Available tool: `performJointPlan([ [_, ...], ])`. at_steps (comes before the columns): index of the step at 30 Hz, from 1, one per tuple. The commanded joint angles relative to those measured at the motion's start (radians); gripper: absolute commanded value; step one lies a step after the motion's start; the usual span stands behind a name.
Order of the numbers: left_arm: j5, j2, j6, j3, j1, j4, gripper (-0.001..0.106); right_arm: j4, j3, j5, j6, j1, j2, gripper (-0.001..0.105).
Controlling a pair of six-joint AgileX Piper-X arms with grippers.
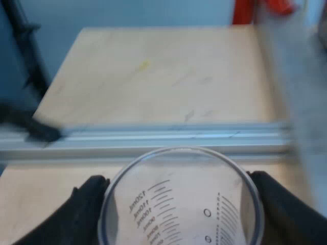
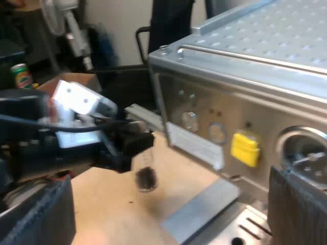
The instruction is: Pour the beans into the coffee machine
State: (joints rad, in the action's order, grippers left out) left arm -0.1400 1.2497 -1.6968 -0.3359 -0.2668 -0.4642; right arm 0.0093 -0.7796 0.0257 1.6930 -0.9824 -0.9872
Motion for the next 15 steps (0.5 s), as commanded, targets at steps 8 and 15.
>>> performJointPlan([
  [8, 0.023, -0.521, 0.017, -0.173, 0.098, 0.665, 0.000, -0.009, -0.009, 0.119, 0.094, 0.000, 0.060, 0.078],
  [15, 0.034, -0.609, 0.047, -0.323, 0.098, 0.838, 0.000, -0.009, -0.009, 0.194, 0.101, 0.000, 0.172, 0.078],
])
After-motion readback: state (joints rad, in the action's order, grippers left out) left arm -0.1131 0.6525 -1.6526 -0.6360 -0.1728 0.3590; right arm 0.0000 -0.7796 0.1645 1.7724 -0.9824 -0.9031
